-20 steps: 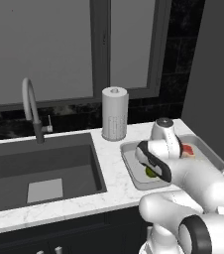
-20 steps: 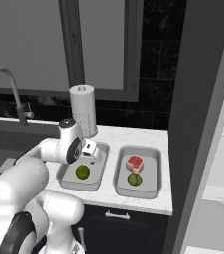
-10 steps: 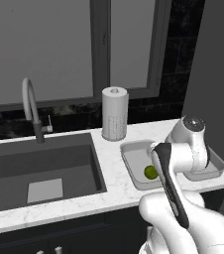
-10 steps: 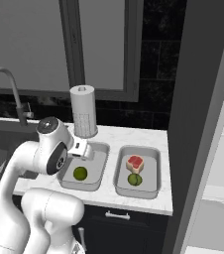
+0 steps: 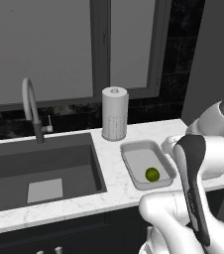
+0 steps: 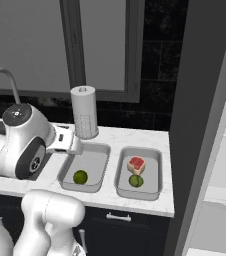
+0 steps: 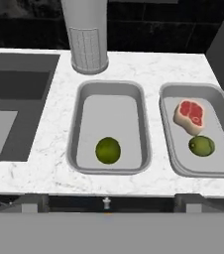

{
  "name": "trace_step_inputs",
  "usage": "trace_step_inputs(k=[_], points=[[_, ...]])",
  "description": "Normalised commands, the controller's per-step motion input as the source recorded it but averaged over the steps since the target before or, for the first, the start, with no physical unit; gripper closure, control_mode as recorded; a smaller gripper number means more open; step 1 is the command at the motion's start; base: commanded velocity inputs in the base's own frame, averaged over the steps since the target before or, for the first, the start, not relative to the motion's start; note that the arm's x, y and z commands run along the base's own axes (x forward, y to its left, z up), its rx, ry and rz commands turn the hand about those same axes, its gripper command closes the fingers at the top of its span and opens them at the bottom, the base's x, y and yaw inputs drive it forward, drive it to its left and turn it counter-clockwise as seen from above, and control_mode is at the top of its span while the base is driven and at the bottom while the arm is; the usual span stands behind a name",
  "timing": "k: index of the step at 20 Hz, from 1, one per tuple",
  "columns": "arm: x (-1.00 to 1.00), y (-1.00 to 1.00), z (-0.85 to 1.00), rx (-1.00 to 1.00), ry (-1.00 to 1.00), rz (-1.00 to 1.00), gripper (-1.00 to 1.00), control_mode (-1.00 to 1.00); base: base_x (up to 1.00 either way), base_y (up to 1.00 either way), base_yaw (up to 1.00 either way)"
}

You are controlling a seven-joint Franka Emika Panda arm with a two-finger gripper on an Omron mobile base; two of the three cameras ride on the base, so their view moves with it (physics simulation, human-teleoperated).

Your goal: Place one lime and one steak in each tupperware on the nearby counter, to pack two identical lunches.

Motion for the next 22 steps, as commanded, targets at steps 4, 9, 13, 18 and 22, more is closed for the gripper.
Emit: trace_step_inputs(k=[4,9,13,18,22], points=[[-0.66,0.58,0.06,-0.14,-0.03,0.05,-1.0,-1.0,0.0,0.0,0.0],[-0.72,0.2,-0.16,-0.08,0.0,0.02,-1.0,-1.0,0.0,0.0,0.0],[0.0,0.0,0.0,0.0,0.0,0.0,-1.0,1.0,-0.97,-0.07,0.0],[0.0,0.0,0.0,0.0,0.0,0.0,-1.0,1.0,-0.99,-0.4,-0.07],[0.0,0.0,0.0,0.0,0.0,0.0,-1.0,1.0,-0.75,-0.84,-0.16]])
